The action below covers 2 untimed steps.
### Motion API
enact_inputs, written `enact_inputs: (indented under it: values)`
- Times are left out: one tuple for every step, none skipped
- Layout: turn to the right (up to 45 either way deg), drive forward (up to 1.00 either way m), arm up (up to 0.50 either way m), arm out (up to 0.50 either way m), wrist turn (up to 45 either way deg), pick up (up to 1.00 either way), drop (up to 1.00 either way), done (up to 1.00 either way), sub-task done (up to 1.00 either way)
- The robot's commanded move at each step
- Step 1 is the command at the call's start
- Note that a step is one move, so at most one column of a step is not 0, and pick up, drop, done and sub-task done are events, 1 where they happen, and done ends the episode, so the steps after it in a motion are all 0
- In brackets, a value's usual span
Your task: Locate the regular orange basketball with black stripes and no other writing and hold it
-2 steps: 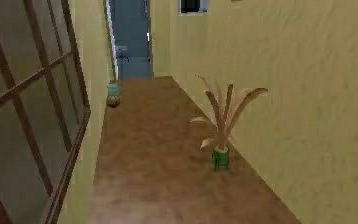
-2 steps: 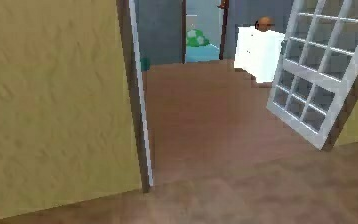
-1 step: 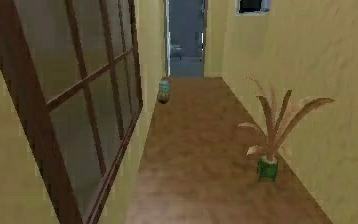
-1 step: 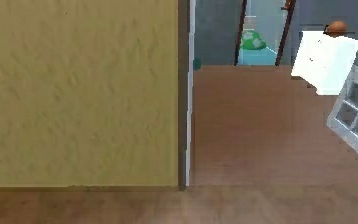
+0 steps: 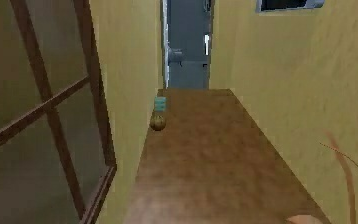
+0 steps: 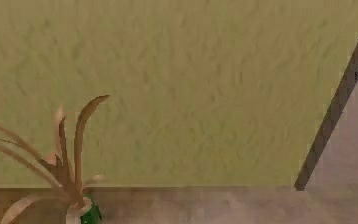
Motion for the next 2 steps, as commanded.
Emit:
enact_inputs:
  values:
    - [0.0, 1.00, 0.00, 0.00, 0.0, 0.00, 0.00, 0.00, 0.00]
    - [0.0, 0.70, 0.00, 0.00, 0.0, 0.00, 0.00, 0.00, 0.00]
